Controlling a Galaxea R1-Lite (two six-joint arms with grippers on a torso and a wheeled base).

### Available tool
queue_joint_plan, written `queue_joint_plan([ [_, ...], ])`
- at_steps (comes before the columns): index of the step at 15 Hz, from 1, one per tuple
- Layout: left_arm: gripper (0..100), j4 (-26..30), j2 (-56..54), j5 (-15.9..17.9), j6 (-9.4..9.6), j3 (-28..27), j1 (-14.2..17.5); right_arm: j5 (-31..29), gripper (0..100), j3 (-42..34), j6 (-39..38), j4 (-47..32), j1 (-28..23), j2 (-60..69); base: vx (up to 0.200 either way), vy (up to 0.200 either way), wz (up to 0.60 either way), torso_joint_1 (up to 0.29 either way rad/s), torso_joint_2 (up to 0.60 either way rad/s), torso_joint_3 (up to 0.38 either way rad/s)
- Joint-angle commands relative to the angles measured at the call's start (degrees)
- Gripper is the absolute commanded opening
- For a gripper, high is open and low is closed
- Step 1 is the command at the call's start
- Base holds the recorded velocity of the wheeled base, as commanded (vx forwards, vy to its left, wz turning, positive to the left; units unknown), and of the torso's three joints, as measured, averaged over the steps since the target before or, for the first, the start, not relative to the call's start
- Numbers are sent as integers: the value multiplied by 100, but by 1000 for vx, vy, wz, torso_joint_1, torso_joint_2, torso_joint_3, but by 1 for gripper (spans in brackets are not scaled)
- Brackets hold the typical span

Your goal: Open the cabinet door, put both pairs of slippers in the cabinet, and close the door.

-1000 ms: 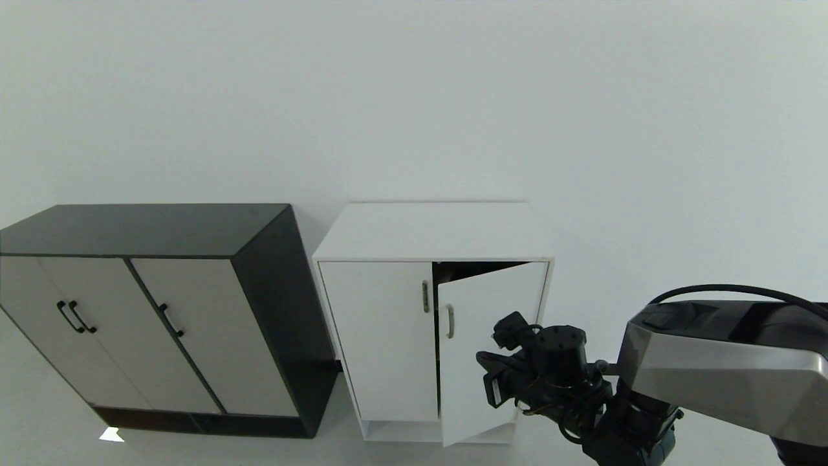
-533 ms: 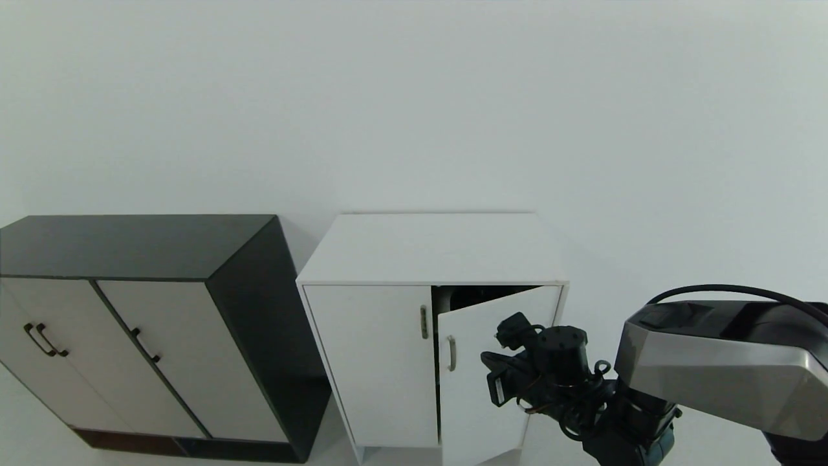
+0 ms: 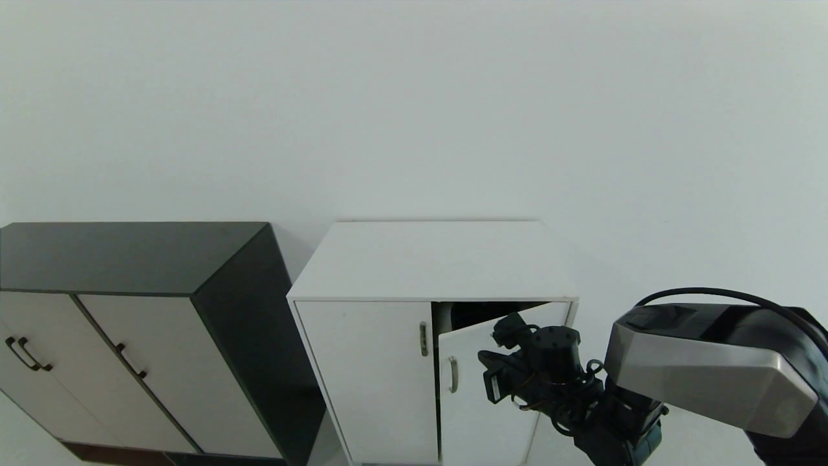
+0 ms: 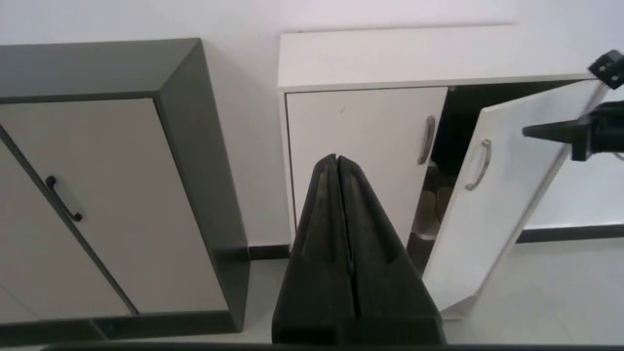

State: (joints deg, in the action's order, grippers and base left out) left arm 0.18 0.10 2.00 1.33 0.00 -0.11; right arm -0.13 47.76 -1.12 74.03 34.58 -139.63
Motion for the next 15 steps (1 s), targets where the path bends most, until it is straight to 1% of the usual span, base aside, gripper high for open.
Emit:
queue_joint_plan([
  [1,0,-1,-1,2,-1,0,2,-4,0,304,-28,-21,-31,-249,0,0,0,0,0,0],
  [3,0,-1,-1,2,-1,0,2,-4,0,559,-134,-108,-66,-381,0,0,0,0,0,0],
  [9,0,-1,-1,2,-1,0,2,-4,0,1227,-134,-715,-330,-495,0,0,0,0,0,0],
  [13,0,-1,-1,2,-10,0,2,-4,0,1851,-134,-1110,-488,-715,0,0,0,0,0,0],
  [15,0,-1,-1,2,-1,0,2,-13,0,1983,-134,-1242,-523,-750,0,0,0,0,0,0],
])
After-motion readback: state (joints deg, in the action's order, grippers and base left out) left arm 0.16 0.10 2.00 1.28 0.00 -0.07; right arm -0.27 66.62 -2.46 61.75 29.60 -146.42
